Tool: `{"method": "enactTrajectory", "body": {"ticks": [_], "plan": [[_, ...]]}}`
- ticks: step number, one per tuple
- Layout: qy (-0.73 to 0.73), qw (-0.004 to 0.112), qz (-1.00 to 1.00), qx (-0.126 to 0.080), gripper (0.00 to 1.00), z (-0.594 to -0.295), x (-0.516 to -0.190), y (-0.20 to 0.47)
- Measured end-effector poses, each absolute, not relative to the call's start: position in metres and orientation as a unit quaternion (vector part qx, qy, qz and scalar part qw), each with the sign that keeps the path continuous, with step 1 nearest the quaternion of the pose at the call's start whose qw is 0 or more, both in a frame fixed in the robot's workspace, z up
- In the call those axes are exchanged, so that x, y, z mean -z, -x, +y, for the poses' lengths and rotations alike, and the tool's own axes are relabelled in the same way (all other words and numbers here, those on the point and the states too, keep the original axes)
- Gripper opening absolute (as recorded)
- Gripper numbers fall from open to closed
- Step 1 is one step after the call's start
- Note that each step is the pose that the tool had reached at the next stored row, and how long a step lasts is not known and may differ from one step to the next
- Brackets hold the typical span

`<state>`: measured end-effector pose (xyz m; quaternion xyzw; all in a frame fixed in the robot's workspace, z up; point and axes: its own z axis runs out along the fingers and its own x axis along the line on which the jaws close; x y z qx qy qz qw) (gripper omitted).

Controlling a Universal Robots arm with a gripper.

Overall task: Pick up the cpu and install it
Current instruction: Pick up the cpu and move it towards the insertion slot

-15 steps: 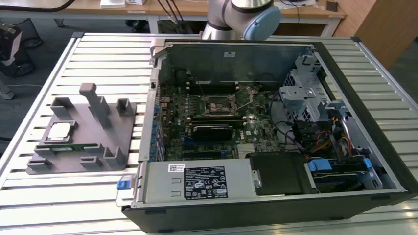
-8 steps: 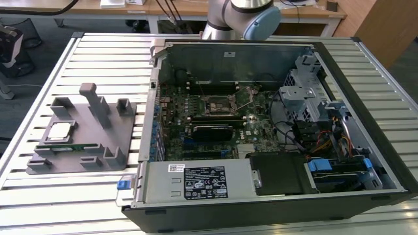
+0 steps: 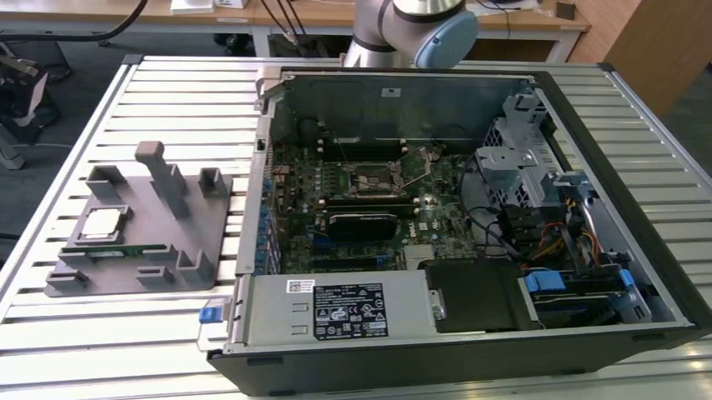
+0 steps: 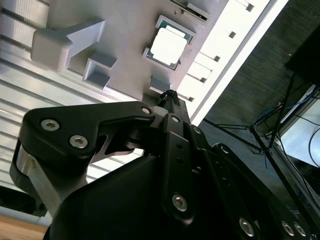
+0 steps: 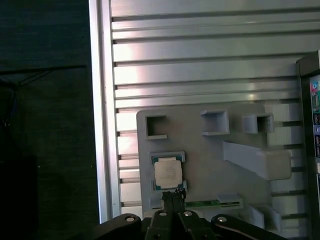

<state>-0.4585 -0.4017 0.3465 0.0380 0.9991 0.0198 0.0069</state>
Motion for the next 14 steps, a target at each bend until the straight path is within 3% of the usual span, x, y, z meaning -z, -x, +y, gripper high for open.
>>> {"method": "enactTrajectory", "body": {"ticks": [11,13,14], "plan": [[-0.037,0.008,0.999,-0.02,0.11,-0.403,-0.337,0.458],[-0.037,0.008,0.999,-0.02,0.23,-0.403,-0.335,0.458],[-0.037,0.008,0.999,-0.02,0.23,-0.403,-0.335,0.458]]}}
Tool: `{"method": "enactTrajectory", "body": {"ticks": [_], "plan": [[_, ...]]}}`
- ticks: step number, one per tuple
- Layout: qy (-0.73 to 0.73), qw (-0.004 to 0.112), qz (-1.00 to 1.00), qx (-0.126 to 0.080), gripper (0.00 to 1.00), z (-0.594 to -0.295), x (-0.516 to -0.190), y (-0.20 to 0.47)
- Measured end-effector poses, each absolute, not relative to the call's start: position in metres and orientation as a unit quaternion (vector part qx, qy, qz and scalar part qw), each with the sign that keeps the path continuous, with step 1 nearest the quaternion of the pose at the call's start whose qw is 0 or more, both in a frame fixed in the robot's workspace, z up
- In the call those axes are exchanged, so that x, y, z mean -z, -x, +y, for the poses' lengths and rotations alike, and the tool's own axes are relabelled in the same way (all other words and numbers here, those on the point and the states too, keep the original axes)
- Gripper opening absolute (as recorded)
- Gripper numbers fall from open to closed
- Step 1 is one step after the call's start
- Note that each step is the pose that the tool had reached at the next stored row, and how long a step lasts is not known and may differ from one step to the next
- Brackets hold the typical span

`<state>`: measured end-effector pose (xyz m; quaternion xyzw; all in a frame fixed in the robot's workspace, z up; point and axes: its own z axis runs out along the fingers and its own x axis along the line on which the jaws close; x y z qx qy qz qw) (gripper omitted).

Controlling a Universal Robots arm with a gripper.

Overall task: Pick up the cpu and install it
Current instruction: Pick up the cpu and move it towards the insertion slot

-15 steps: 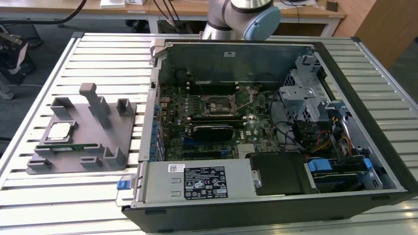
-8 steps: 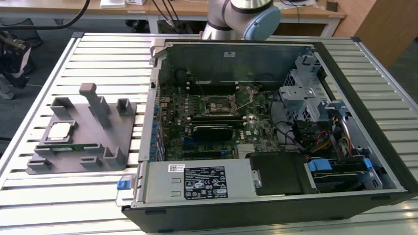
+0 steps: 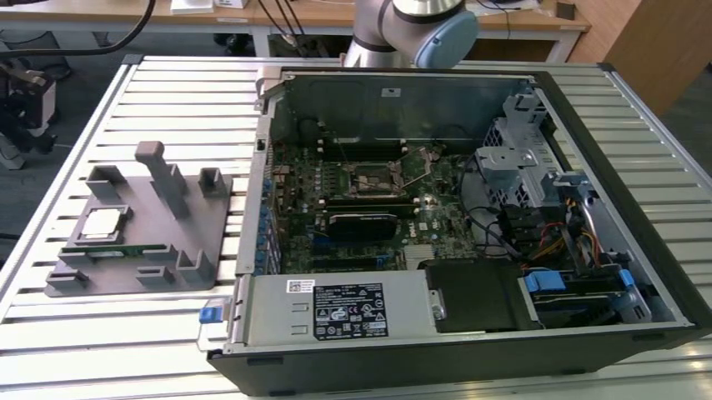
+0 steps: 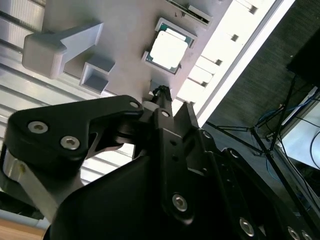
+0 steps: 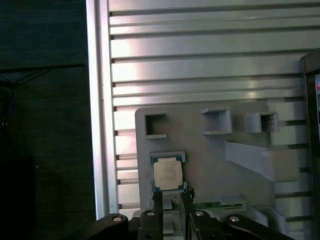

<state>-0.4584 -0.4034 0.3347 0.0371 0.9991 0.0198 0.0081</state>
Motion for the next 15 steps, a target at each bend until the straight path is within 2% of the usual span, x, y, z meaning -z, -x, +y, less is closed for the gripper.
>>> {"method": "enactTrajectory", "body": {"ticks": [2,3,5,6,8,9,11,12,14,15], "plan": [[-0.037,0.008,0.999,-0.02,0.35,-0.4034,-0.3332,0.4584],[-0.037,0.008,0.999,-0.02,0.35,-0.4034,-0.3326,0.4584],[-0.037,0.008,0.999,-0.02,0.47,-0.4035,-0.3313,0.4584],[-0.037,0.008,0.999,-0.02,0.47,-0.4034,-0.3307,0.4584],[-0.037,0.008,0.999,-0.02,0.58,-0.4034,-0.3296,0.4584],[-0.037,0.008,0.999,-0.02,0.58,-0.4034,-0.329,0.4584],[-0.037,0.008,0.999,-0.02,0.7,-0.4034,-0.3282,0.4584],[-0.037,0.008,0.999,-0.02,0.7,-0.4034,-0.3276,0.4584],[-0.037,0.008,0.999,-0.019,0.82,-0.4035,-0.3258,0.4584],[-0.037,0.008,0.999,-0.019,0.82,-0.4035,-0.3248,0.4584]]}}
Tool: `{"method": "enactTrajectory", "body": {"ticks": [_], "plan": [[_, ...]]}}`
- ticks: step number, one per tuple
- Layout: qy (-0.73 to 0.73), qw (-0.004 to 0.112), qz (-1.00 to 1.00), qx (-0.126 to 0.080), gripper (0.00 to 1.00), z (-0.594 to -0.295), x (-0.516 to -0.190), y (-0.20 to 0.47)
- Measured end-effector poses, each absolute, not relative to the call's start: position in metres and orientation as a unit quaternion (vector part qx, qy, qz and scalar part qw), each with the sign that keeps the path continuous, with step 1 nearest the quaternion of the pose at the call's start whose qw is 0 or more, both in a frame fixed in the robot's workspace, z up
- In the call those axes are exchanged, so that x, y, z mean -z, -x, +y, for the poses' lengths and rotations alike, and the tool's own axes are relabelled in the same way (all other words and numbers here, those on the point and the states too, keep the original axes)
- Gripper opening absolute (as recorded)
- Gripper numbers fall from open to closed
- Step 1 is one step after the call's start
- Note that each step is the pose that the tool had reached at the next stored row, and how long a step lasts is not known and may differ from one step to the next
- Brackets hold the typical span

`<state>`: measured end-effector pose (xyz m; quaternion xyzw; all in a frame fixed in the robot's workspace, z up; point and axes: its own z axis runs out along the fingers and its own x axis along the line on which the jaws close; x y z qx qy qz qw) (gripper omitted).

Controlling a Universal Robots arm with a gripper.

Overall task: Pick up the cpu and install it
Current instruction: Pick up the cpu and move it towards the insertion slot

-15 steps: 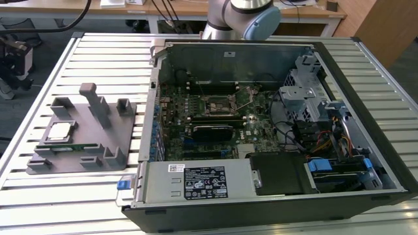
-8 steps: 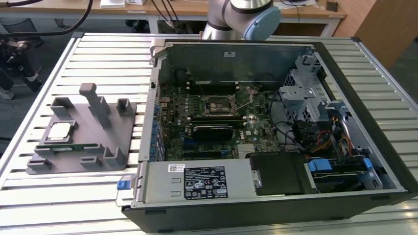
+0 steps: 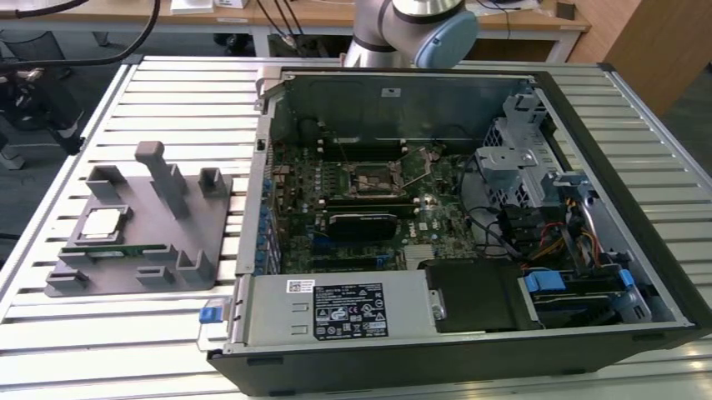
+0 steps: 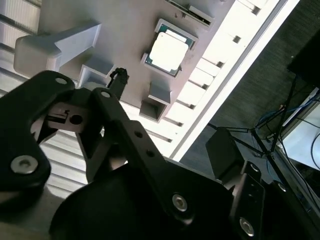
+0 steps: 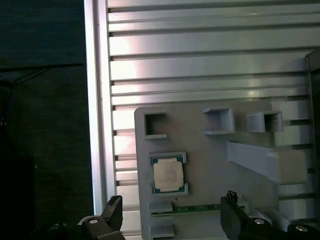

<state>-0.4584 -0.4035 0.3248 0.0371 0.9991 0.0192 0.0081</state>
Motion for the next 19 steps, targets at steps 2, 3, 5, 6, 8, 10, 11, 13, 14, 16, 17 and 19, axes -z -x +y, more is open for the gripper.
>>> {"method": "enactTrajectory", "body": {"ticks": [2,3,5,6,8,10,11,13,14,16,17,19], "plan": [[-0.037,0.008,0.999,-0.019,0.93,-0.403,-0.323,0.458],[-0.037,0.008,0.999,-0.019,0.93,-0.403,-0.322,0.458],[-0.037,0.008,0.999,-0.019,0.99,-0.403,-0.319,0.458],[-0.037,0.008,0.999,-0.019,0.99,-0.403,-0.318,0.458],[-0.037,0.007,0.999,-0.019,0.99,-0.403,-0.315,0.458],[-0.037,0.006,0.999,-0.018,0.99,-0.403,-0.311,0.458],[-0.036,0.005,0.999,-0.018,0.99,-0.403,-0.31,0.458],[-0.025,0.003,1.0,-0.018,0.99,-0.403,-0.307,0.458],[-0.016,0.002,1.0,-0.018,0.99,-0.403,-0.305,0.458],[-0.002,0.001,1.0,-0.018,0.99,-0.403,-0.302,0.458],[0.001,0.0,1.0,-0.018,0.99,-0.403,-0.3,0.458],[0.002,-0.001,1.0,-0.018,0.99,-0.403,-0.296,0.458]]}}
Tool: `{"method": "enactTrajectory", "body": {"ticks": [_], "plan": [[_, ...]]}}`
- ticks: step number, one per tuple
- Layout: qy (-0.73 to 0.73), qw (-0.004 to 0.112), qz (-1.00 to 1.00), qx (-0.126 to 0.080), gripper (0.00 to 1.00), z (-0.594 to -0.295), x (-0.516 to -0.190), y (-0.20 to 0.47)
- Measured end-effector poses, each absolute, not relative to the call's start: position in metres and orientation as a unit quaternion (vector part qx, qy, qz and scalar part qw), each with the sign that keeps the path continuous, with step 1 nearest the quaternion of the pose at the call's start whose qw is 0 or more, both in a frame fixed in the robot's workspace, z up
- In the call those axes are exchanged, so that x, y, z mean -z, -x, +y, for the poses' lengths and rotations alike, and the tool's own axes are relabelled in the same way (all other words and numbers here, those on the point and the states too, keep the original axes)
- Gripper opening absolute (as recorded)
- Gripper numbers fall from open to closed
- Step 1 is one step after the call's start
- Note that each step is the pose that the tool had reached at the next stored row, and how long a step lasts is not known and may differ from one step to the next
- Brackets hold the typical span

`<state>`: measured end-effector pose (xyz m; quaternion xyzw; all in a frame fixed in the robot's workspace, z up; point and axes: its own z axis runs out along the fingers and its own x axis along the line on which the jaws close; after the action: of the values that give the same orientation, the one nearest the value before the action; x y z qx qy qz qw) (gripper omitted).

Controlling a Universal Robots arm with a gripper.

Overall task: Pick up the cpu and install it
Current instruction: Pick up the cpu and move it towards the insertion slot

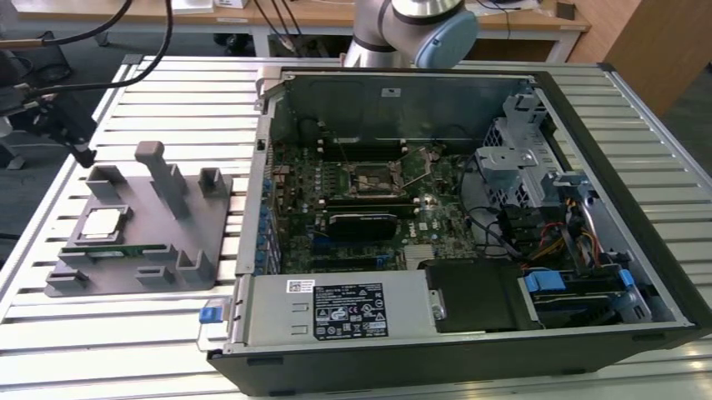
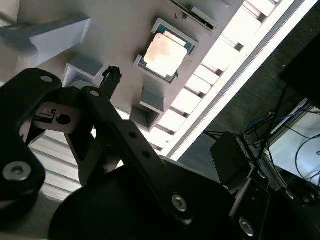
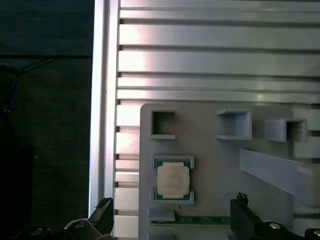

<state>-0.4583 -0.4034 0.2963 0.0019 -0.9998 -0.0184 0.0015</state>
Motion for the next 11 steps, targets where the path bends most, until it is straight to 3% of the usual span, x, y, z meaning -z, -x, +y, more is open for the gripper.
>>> {"method": "enactTrajectory", "body": {"ticks": [11], "plan": [[-0.002,0.015,-1.0,0.019,0.99,-0.403,-0.279,0.453]]}}
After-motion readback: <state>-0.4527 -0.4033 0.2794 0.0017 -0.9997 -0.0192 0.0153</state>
